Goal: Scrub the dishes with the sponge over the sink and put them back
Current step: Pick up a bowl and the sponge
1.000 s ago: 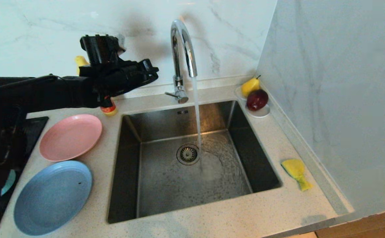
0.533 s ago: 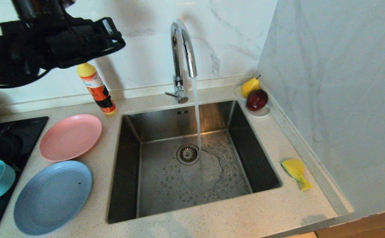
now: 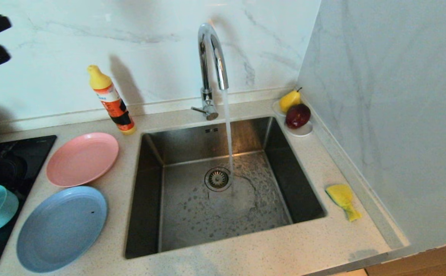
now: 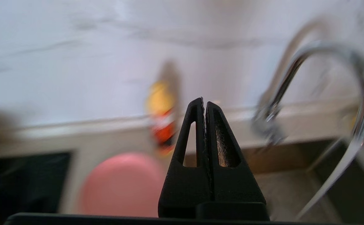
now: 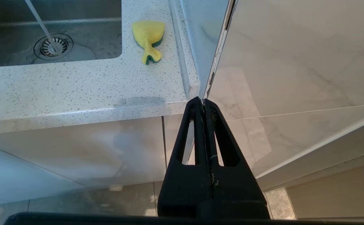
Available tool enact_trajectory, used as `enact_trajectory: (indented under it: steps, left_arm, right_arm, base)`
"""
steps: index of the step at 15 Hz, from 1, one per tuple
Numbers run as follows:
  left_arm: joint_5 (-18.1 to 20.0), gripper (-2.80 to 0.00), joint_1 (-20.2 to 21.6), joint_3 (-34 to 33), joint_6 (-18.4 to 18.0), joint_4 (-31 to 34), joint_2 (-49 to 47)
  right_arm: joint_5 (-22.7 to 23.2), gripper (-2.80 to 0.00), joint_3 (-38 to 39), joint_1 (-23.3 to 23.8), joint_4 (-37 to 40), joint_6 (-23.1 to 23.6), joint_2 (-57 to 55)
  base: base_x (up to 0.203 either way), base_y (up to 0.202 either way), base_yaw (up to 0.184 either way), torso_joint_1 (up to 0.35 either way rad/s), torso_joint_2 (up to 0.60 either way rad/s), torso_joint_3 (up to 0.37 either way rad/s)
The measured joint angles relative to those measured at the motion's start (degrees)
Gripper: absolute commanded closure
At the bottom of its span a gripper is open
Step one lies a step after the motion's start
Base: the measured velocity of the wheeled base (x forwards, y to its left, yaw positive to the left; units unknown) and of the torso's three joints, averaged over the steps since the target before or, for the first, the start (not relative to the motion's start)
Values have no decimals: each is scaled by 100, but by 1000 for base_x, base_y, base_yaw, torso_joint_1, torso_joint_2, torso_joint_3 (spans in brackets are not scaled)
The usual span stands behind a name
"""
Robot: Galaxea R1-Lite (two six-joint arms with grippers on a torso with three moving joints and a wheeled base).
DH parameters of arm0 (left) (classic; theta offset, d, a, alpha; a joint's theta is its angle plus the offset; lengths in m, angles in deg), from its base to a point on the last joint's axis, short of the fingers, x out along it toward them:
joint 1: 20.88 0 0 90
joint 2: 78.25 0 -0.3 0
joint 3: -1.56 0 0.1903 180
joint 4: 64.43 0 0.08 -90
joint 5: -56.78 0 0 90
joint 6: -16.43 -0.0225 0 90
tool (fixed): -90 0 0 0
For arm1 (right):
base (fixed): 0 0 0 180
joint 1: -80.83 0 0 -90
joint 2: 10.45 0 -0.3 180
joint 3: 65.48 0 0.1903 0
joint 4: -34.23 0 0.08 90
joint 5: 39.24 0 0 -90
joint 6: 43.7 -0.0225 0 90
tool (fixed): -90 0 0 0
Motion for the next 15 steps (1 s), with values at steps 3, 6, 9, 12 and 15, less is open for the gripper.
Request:
enact_trajectory:
  steps: [3, 6, 9, 12, 15]
  left_arm:
    - [-195, 0, 392, -1315, -346, 106, 1658]
    - [-194, 0, 924, -2325, -473, 516, 3223]
    - [32, 0, 1213, -3652, -460, 1018, 4573]
    - [488, 0, 1273, -4919, -253, 1137, 5438]
    - [1055, 0, 1273, -6055, -211, 1137, 6207]
  right_arm:
    - [2, 0, 0, 0, 1, -1, 0]
    - [0, 0, 0, 0, -1, -1, 0]
    - [0, 0, 0, 0, 1, -1, 0]
    - [0, 0, 0, 0, 1, -1, 0]
    - [0, 0, 0, 0, 0, -1, 0]
  base:
    - [0, 0, 0, 0, 0, 0]
    - [0, 0, 0, 0, 0, 0]
    - [0, 0, 0, 0, 0, 0]
    - [0, 0, 0, 0, 0, 0]
    - [0, 0, 0, 0, 0, 0]
